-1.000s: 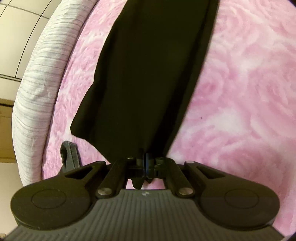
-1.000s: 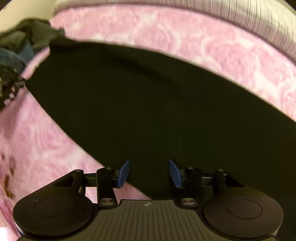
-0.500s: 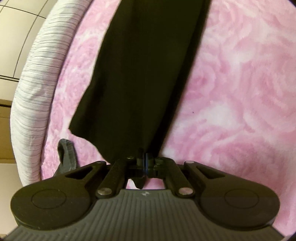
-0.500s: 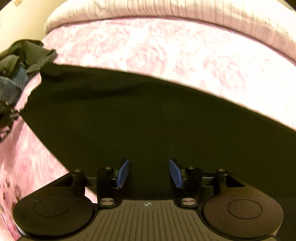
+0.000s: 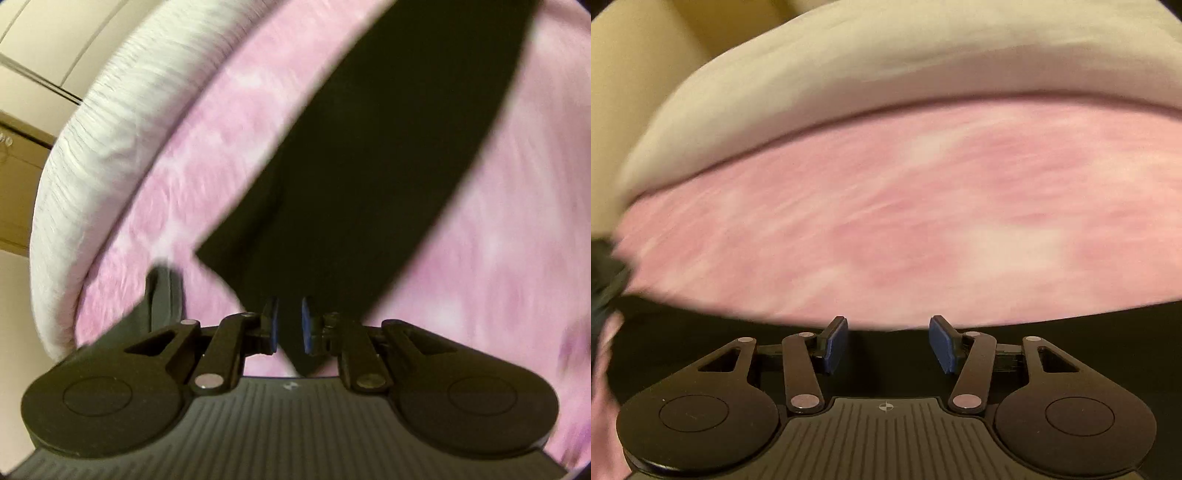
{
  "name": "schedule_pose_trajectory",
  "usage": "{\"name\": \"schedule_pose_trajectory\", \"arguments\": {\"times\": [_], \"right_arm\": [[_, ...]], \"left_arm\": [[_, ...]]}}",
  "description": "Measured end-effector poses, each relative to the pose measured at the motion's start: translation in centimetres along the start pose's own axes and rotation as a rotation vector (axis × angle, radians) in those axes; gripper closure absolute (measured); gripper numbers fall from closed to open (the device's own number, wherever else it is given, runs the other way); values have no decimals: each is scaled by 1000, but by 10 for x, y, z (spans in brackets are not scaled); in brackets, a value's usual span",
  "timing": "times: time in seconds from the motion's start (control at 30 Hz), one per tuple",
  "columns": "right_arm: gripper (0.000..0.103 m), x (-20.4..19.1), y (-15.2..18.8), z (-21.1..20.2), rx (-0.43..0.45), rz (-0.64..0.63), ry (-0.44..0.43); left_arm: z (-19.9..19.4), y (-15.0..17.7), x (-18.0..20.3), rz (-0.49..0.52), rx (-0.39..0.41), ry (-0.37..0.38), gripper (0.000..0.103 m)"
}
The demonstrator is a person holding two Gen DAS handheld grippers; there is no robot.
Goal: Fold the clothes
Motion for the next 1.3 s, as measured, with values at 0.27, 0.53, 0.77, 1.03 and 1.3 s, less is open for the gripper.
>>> {"name": "schedule_pose_trajectory", "arguments": {"times": [0.27, 0.53, 0.77, 1.03, 1.3], "right_arm": [[50, 92, 52, -82, -32, 72, 63], [50, 108, 125, -162, 30, 68, 289], [49, 77, 198, -196, 35, 241, 323], [43, 44, 221, -201, 47, 159, 324], [31, 68, 239, -195, 79, 168, 315]], "left_arm": [[101, -82, -20, -159, 4, 98, 88], [120, -71, -68, -228, -138, -95, 87], [18, -191, 75, 91, 230, 148, 69], [-39, -280, 304, 403, 502, 451, 45], [-9, -325, 367, 454, 477, 404, 97]]}}
Point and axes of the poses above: each gripper's, at about its wrist camera, not at the fingertips, and z roughly the way its jaws point, x to its right, y to its underside, the point moved 5 cm from there along z, roughly the way its jaws point, and after that the axes turned 3 degrees about -z, right-handed, at the moved point
